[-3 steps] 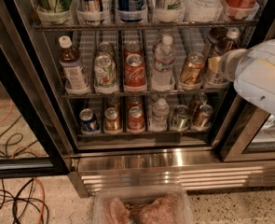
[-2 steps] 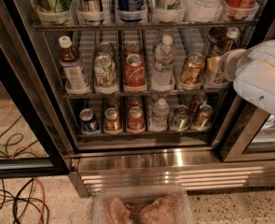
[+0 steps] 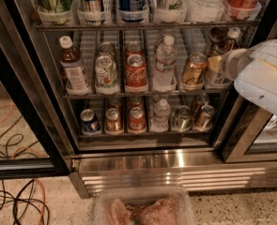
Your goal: Pick blue water bottle from middle shelf of fridge
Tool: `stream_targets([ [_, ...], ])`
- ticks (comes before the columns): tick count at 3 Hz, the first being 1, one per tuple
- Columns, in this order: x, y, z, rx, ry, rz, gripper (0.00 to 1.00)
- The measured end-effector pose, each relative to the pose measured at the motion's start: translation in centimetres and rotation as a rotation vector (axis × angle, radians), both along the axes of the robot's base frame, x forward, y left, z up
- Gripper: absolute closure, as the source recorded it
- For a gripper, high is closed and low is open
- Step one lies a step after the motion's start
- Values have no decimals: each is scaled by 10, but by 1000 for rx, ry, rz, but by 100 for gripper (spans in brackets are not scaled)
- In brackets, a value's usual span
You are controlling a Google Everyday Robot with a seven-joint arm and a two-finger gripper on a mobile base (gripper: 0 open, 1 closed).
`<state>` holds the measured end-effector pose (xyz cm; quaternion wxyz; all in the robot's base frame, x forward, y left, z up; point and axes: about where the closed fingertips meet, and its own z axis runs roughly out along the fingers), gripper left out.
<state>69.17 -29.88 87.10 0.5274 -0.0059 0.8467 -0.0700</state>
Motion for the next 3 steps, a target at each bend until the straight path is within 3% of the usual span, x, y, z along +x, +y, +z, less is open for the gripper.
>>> stream_targets([
  [1,2,2,1,0,-4,-1,7],
  [2,4,6,2,1,-6,-1,0],
  [3,4,9,2,1,-6,-1,3],
])
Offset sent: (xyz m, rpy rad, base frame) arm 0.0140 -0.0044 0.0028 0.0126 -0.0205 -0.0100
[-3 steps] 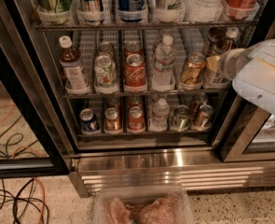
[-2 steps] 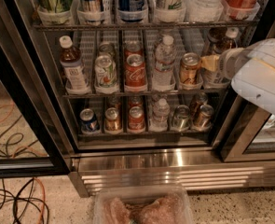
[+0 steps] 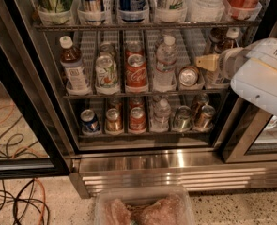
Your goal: Pick blue water bottle from middle shelf of fridge
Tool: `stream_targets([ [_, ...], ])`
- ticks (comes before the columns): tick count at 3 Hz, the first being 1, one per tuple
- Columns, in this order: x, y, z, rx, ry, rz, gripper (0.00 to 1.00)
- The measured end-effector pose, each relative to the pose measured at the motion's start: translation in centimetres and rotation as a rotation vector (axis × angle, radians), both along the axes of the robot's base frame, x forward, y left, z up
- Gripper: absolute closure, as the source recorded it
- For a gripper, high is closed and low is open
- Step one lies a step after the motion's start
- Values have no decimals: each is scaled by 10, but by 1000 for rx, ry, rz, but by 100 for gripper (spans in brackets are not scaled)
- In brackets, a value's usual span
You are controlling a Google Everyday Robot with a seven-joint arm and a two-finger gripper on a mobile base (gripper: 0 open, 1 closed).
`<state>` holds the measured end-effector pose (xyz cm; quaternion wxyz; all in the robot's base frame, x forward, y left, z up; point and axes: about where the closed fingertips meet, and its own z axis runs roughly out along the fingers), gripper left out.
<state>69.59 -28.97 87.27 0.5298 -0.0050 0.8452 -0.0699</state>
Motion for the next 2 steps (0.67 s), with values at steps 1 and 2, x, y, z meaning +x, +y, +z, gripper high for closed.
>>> stream_targets([
  [1,2,-2,-1,6,-2,-3,9],
  [2,4,-3,-1,11,-4,-3,8],
])
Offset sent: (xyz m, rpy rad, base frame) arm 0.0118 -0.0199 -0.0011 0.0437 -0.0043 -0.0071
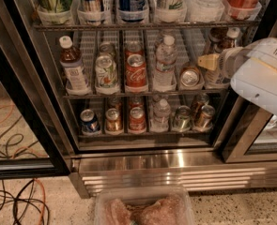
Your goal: Pick blue water bottle from middle shelf of fridge
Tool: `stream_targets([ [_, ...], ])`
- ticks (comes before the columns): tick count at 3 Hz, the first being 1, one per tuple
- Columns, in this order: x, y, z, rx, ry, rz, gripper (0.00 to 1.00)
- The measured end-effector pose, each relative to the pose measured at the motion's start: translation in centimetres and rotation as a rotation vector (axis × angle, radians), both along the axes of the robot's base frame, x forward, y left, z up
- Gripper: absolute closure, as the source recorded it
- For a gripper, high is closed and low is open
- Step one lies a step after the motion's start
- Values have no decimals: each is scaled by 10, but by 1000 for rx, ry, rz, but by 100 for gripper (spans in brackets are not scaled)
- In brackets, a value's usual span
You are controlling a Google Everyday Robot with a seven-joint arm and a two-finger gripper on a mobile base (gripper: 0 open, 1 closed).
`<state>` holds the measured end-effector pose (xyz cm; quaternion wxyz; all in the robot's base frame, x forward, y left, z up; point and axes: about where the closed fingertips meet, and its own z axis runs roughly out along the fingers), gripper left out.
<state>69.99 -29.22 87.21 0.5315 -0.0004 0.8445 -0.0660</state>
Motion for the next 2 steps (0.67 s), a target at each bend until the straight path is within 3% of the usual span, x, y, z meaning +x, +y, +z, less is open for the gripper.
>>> stream_targets([
  [2,0,0,0,0,0,0,49],
])
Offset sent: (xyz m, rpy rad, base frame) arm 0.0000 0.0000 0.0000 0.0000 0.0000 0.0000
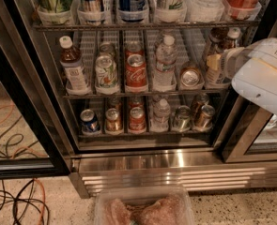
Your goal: Pick blue water bottle from middle shelf of fridge
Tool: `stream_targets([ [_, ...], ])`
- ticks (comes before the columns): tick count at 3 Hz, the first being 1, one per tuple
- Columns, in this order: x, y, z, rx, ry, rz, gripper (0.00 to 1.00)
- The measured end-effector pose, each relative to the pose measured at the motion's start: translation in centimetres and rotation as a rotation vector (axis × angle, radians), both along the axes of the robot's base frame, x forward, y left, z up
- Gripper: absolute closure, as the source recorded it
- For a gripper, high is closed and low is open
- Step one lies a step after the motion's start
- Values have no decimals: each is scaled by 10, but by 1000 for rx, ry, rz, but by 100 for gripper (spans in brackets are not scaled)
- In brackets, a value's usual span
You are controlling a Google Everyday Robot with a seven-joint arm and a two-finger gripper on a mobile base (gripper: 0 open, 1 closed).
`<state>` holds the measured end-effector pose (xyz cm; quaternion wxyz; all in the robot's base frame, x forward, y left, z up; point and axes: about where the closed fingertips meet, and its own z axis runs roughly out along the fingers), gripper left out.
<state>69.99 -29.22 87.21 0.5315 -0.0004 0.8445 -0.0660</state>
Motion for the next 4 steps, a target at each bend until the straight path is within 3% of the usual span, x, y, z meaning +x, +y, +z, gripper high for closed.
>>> stream_targets([
  [1,-1,1,0,3,2,5,81],
  [2,-11,12,2,25,14,38,100],
  [4,-25,18,5,31,14,62,100],
])
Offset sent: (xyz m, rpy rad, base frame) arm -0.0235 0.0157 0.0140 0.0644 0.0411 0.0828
